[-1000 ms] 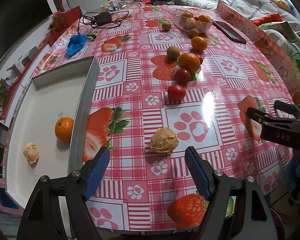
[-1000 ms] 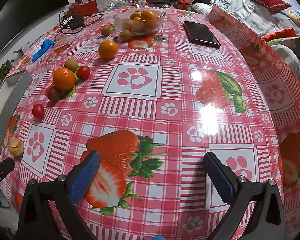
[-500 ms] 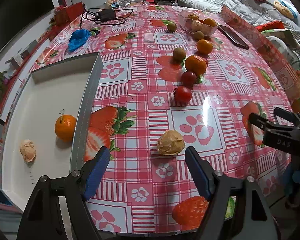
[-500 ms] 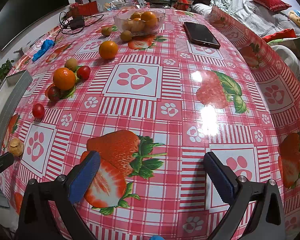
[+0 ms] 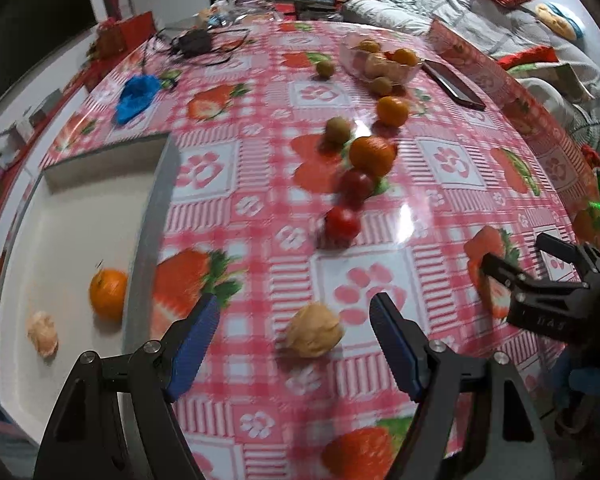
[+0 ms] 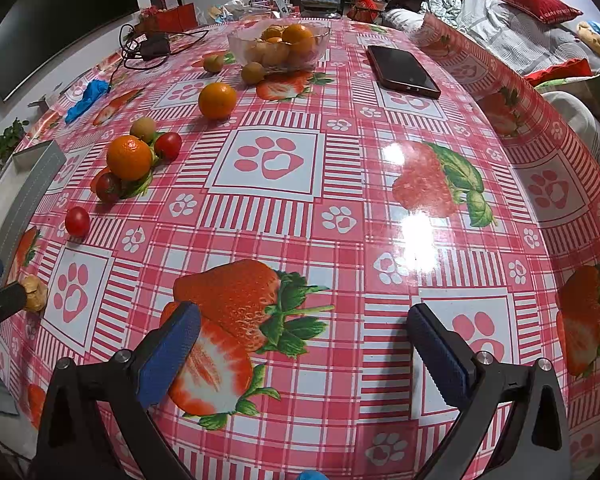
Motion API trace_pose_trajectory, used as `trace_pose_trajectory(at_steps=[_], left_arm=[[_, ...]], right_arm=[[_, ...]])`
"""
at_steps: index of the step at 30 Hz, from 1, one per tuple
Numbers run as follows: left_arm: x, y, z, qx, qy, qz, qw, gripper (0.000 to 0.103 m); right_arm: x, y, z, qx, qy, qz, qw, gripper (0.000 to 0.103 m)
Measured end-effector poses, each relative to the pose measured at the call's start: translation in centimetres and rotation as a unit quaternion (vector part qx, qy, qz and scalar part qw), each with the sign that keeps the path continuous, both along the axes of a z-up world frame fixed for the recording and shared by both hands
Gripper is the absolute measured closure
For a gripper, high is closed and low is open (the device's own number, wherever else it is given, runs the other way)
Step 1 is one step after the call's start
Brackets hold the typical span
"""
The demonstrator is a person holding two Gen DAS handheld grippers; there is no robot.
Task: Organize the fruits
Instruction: 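Move the left gripper to a second brown wrinkled fruit and grasp it, then grasp the red cherry tomato with the right gripper while the left gripper holds the brown fruit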
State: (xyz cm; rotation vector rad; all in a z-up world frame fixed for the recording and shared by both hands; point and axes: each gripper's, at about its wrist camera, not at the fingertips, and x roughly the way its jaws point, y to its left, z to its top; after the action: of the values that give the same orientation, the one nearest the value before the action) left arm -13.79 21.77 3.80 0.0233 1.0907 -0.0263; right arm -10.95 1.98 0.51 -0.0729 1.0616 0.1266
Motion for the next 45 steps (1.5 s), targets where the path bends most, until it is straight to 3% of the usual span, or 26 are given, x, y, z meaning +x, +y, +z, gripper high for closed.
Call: trace_pose_trajectory(at_steps=[8, 10, 12, 16, 21, 45], left_arm=[[-0.4, -0.4, -1.6, 0.014, 0.023, 0.003, 0.9996, 0.024], [-0.4, -0.2, -2.2, 0.011, 0.033, 0.010, 0.9993, 0.032], [-0.4, 0.0, -2.4, 0.005, 0.032, 0.014, 0.9994, 0.034], [-0.3, -0.6, -2.2, 0.010, 0.026, -0.001, 0.9996, 0.054], [-0.6, -1.1, -2.1, 0.011, 0.021, -0.008, 0.9997, 0.067], [-2.2, 0.3, -2.0, -0.006, 0.007, 0.006, 0.9999, 0.071]], right_arm=[[-0.1, 0.0, 0.1, 0.000, -0.004, 0.002, 1.000, 0.000], [-0.2, 0.1, 0.1, 0.000, -0.006, 0.002, 1.000, 0.000], [-0.3, 0.1, 0.0, 0.001, -0.008, 0.002, 1.000, 0.000], [-0.3, 0.0, 0.0, 0.001, -0.008, 0.002, 1.000, 0.000], [-0.3, 0.0, 0.0, 0.001, -0.009, 0.002, 1.000, 0.000], [-0.2, 0.1, -0.1, 0.000, -0.004, 0.000, 1.000, 0.000]])
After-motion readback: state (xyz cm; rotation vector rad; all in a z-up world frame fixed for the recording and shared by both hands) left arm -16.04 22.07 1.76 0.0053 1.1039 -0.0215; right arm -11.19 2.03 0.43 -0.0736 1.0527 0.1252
